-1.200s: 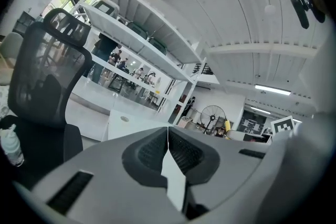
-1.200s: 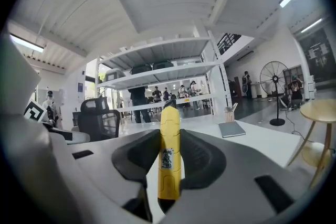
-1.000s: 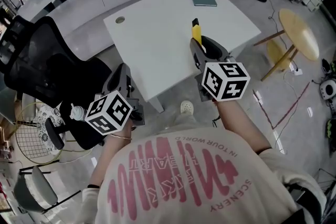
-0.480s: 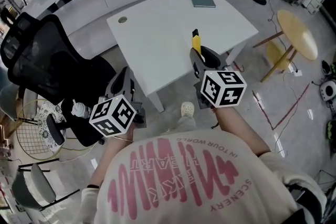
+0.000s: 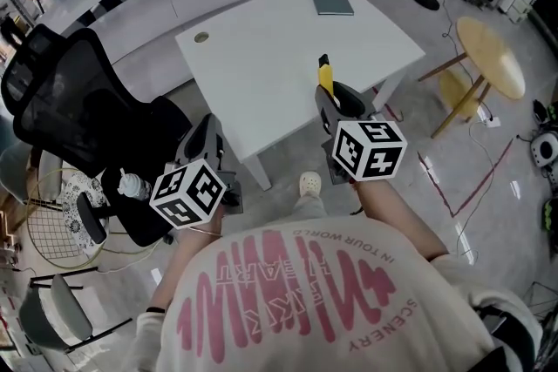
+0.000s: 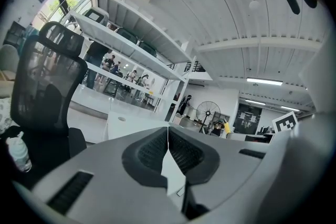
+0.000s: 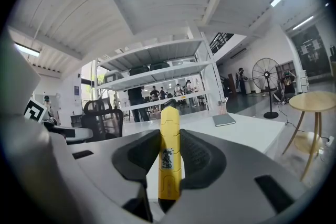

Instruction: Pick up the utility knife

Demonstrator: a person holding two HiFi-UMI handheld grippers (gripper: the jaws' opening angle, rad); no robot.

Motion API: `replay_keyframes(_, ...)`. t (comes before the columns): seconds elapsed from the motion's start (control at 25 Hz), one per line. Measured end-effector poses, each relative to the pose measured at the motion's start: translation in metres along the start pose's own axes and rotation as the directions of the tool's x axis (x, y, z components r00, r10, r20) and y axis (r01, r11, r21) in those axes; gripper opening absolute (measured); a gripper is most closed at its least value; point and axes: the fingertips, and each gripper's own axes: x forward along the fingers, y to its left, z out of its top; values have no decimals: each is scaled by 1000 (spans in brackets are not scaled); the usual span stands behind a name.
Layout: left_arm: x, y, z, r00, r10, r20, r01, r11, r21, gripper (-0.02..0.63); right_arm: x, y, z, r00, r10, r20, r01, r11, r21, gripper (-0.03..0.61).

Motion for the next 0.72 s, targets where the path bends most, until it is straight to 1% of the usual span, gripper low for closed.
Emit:
replay_keyframes(0.52,6,-1,0,1000,-7,18,7,1000,-4,25,-1,-11,-1,1000,-21,12,21,1000,1,130)
replay_keyframes(0.72,12,-12,0,1000,-20,16,20,1000,-2,25,-4,-20,4,999,-31,14,31,999,-6,130)
